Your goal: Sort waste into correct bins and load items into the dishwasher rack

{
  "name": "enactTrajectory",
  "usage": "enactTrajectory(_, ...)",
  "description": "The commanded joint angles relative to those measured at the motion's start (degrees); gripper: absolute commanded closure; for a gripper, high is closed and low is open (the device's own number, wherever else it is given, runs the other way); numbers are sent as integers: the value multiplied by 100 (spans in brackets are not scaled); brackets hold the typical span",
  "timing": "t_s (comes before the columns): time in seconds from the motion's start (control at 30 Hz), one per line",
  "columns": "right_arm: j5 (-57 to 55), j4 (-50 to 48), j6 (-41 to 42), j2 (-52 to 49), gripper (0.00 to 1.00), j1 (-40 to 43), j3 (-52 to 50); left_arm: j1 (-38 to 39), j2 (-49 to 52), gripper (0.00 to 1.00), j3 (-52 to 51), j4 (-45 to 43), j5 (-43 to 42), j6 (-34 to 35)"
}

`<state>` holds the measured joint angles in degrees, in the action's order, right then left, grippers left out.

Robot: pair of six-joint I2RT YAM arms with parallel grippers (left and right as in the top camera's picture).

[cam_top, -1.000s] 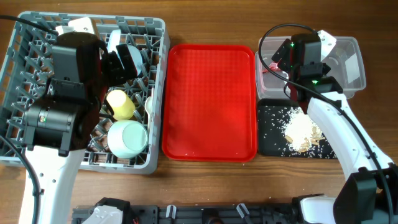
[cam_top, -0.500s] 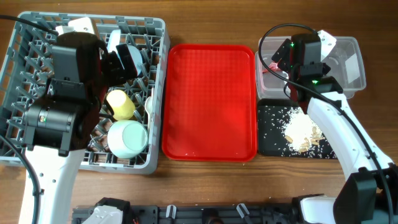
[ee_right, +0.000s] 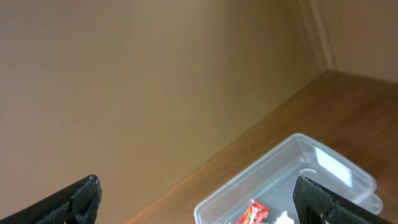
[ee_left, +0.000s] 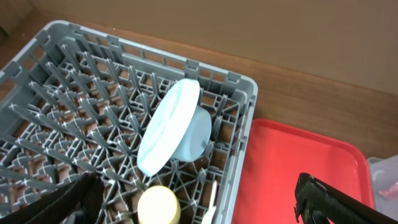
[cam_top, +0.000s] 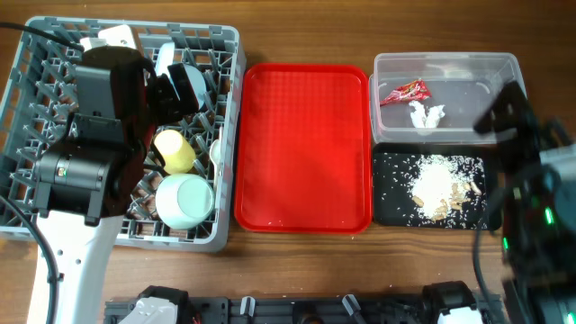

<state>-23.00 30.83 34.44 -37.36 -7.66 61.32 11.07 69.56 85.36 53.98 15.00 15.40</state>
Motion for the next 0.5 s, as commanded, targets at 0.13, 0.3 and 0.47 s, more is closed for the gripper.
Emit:
enactTrajectory(0.13,173,166,-745,2411,0,11,-1285,-42,20,0,37,-28,-66,50)
enactTrajectory(0.3,1335,-2229,-1134,3720,0,125,-3622,-42,20,0,37,-28,-66,50)
enactTrajectory(0.47,1685,-5394,-1287,3718,0,127,-5888,-42,20,0,37,-28,-66,50)
